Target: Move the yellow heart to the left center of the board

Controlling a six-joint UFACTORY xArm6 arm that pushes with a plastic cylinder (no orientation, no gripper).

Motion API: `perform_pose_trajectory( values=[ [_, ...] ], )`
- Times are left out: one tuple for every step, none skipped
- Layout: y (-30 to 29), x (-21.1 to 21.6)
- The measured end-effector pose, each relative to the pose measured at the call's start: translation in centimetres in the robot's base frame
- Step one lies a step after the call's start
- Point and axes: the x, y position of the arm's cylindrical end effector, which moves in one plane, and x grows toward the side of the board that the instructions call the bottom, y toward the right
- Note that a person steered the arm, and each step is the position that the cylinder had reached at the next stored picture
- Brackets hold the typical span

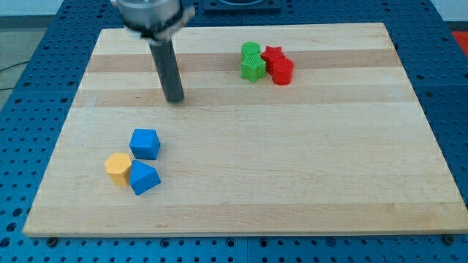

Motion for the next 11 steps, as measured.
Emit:
perform_pose_trajectory(
  values=[
    [2.9,-4.9],
    [3.8,-8.7],
    [0.4,-7.3],
    [1.0,-5.5],
    [-0.7,-6.3],
    [-1.5,-6.5],
    [-3.4,-6.4],
    [-4.1,-4.6],
    [-4.1,-1.3],
    [-6.5,-0.3],
    [-9.9,-2.5]
  ],
)
